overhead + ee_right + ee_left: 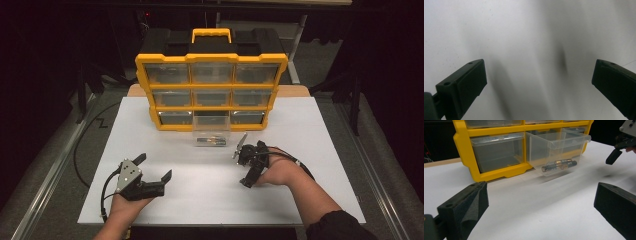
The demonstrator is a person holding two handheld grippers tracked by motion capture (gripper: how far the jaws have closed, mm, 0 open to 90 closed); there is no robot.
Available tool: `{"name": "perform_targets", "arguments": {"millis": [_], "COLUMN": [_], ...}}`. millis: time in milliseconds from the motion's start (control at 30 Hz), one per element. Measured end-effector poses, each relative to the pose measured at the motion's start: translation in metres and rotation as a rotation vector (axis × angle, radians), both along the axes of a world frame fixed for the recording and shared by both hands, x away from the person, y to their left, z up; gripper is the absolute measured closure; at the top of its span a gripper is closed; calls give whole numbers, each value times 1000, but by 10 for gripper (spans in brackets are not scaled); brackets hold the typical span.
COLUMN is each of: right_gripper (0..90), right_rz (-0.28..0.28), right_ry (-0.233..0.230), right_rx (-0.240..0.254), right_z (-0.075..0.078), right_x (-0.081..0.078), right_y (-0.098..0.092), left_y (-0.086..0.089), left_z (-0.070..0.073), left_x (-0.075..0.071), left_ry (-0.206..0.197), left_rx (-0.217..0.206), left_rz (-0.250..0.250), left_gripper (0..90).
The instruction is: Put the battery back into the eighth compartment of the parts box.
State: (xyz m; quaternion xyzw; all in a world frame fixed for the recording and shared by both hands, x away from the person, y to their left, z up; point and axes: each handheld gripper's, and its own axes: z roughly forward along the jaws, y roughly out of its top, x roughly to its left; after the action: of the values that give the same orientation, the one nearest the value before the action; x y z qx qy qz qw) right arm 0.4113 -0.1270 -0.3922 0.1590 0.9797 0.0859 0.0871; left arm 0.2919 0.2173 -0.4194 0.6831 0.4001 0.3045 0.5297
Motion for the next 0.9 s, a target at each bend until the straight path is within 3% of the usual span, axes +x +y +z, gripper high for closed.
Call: {"name": "perform_targets", "arguments": {"millis": [267,900], "right_gripper": [9,9], "right_rz": [-71,-238], "right_ry": [-63,-226], "right_rx": [182,515], "right_z": [-5,-26], "right_x": [-8,-29], "right_y": [-12,-39], "left_y": [0,-1], "left_z": [-1,-4], "left_x": [1,2], "left_ry": [3,13], "left_rx": [2,11], "left_rz": [1,13], "left_gripper": [4,4]}}
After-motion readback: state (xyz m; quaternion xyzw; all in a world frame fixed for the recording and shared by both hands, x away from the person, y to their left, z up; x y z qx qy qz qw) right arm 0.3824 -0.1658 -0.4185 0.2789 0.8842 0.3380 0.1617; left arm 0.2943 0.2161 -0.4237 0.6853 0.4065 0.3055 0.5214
